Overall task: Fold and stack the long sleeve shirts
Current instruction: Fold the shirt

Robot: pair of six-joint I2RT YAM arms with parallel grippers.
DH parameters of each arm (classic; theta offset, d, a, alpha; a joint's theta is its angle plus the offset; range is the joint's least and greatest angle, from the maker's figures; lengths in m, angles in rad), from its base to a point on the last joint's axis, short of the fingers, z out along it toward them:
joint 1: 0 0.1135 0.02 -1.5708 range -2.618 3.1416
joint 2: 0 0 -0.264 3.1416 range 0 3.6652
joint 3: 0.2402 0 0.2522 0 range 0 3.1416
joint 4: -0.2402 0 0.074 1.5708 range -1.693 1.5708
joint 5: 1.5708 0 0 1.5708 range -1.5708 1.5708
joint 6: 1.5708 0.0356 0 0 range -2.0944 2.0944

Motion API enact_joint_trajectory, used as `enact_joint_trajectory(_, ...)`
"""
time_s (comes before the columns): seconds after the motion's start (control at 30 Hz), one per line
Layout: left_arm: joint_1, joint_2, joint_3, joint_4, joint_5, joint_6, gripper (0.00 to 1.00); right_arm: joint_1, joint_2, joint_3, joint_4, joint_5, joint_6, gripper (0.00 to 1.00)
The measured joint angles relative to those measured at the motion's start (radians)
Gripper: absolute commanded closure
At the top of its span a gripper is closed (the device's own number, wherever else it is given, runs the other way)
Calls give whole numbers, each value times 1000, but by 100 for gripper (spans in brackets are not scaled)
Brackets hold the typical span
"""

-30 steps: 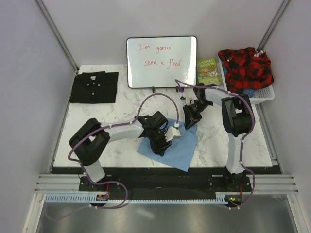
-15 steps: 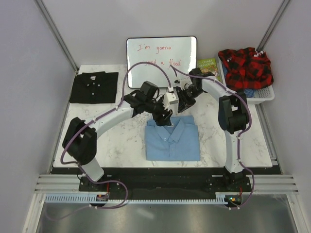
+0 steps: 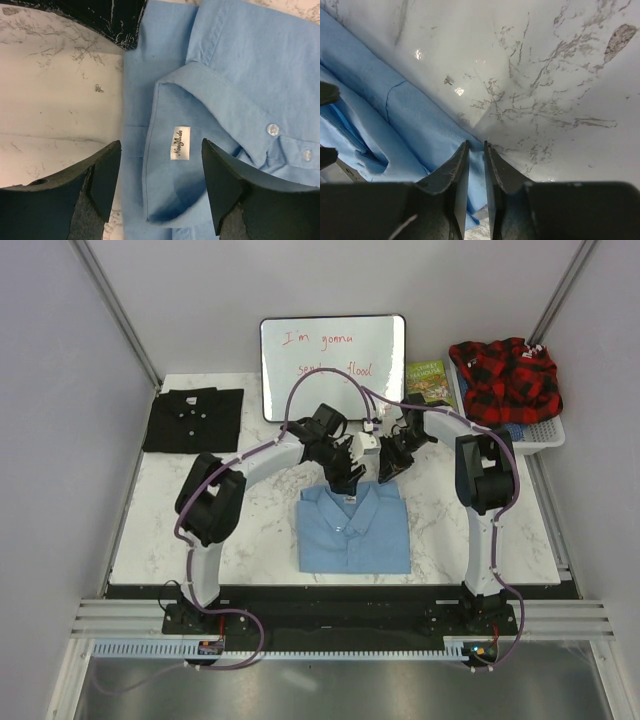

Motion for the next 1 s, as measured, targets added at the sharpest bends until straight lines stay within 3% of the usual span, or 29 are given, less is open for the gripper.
enact_joint_trajectory(0.2, 0, 64, 30, 2, -31, 0, 35, 0, -4, -12, 14, -3, -2, 80)
enact_joint_trajectory(0.3, 0, 72, 31, 0, -39, 2, 50, 0, -4, -12, 14, -2, -3, 81)
enact_joint_trajectory(0.4, 0, 72, 31, -1, -35, 10, 78, 0, -4, -12, 14, 0, -3, 81)
enact_joint_trajectory(0.53, 3, 72, 31, -13, -26, 25, 98, 0, -4, -13, 15, 0, -7, 82)
enact_joint_trajectory(1.0, 71, 72, 40, -37, -13, 6, 98, 0, -4, -13, 15, 0, -10, 82)
